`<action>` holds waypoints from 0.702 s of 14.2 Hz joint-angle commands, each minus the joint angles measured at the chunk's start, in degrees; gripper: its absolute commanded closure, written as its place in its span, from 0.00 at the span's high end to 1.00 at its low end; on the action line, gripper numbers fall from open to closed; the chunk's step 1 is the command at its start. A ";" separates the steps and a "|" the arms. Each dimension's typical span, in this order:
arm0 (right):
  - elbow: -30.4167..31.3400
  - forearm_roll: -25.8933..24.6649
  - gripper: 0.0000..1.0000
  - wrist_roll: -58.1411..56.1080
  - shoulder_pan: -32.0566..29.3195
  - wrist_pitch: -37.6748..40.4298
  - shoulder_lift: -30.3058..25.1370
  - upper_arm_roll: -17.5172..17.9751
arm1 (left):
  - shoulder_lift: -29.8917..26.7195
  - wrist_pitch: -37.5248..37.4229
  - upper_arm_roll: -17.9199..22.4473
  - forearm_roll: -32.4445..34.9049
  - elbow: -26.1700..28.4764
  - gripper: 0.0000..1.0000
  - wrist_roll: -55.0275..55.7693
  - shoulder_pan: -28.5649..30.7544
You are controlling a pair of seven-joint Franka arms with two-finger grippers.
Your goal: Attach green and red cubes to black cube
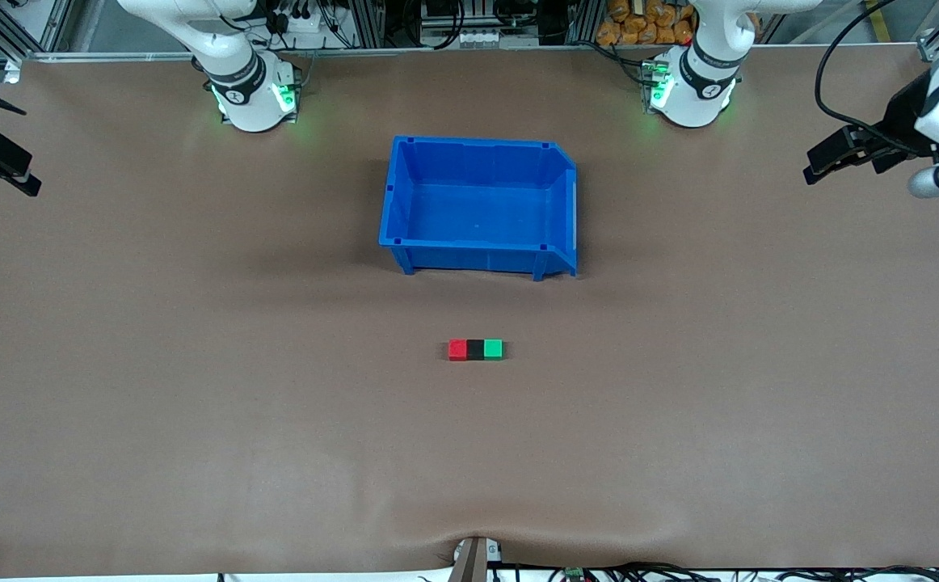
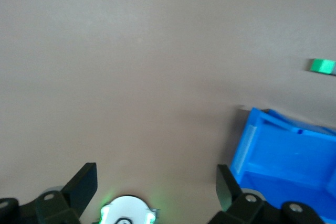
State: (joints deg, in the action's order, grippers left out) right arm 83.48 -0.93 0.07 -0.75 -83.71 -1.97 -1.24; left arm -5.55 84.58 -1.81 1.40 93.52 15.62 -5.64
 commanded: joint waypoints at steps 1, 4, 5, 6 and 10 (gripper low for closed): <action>-1.56 1.19 1.00 0.28 -1.27 0.91 0.82 0.72 | -1.30 1.03 -0.39 2.29 1.50 1.00 -3.91 0.89; -1.74 1.19 1.00 0.20 -1.27 0.91 0.83 0.80 | -1.04 0.94 -0.22 2.29 0.79 1.00 -13.74 4.04; -1.74 1.19 1.00 0.20 -1.45 0.91 0.91 0.80 | -0.69 0.94 -0.21 2.38 -0.34 1.00 -14.55 4.40; -1.74 1.19 1.00 0.20 -1.62 0.91 0.91 0.80 | -0.08 0.94 -0.21 2.38 -1.22 1.00 -14.65 4.41; -1.74 1.19 1.00 0.20 -1.45 0.91 1.00 0.80 | 1.33 0.94 -0.04 1.94 -3.34 1.00 -14.65 5.37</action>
State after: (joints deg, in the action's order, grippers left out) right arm 83.46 -0.90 0.07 -0.85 -83.71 -1.81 -1.25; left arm -5.48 85.72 -1.60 2.94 92.53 1.80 -1.16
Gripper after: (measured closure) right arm 0.000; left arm 0.000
